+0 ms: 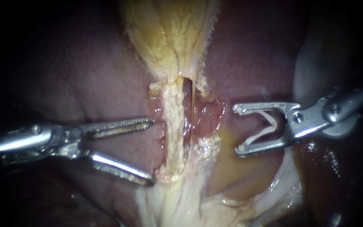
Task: Grabbing gallbladder
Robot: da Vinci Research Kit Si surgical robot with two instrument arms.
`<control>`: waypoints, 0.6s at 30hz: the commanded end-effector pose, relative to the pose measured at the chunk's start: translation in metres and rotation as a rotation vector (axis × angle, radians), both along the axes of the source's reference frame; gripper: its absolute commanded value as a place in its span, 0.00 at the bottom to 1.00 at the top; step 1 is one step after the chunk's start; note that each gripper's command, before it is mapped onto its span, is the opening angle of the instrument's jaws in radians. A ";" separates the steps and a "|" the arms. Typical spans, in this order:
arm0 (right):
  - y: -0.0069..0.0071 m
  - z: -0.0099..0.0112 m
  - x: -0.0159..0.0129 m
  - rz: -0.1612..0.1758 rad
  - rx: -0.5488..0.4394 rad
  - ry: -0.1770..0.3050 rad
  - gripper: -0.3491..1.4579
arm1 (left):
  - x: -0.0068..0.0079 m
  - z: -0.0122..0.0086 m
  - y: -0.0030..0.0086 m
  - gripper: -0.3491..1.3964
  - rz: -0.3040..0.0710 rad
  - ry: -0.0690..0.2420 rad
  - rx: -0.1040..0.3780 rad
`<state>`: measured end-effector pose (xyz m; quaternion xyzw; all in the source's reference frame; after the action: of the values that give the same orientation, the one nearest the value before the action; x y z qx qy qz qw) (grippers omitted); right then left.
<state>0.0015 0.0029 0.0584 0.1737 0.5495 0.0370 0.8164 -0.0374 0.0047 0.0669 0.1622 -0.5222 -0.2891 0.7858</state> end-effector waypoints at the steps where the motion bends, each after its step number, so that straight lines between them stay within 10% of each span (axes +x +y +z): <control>1: 0.0000 0.0000 0.0000 0.000 0.000 0.000 0.47 | 0.0000 0.0000 0.0000 0.67 0.000 0.000 0.000; 7: 0.0000 0.0000 0.0000 0.000 0.000 0.000 0.47 | 0.0003 -0.0004 0.0006 0.67 -0.005 0.001 0.003; 18: 0.0000 0.0000 0.0000 0.000 0.000 0.000 0.47 | 0.0017 -0.0020 0.0054 0.67 -0.069 0.030 0.017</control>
<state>0.0016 0.0029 0.0584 0.1737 0.5495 0.0371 0.8164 -0.0356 0.0104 0.0649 0.1454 -0.5123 -0.3256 0.7812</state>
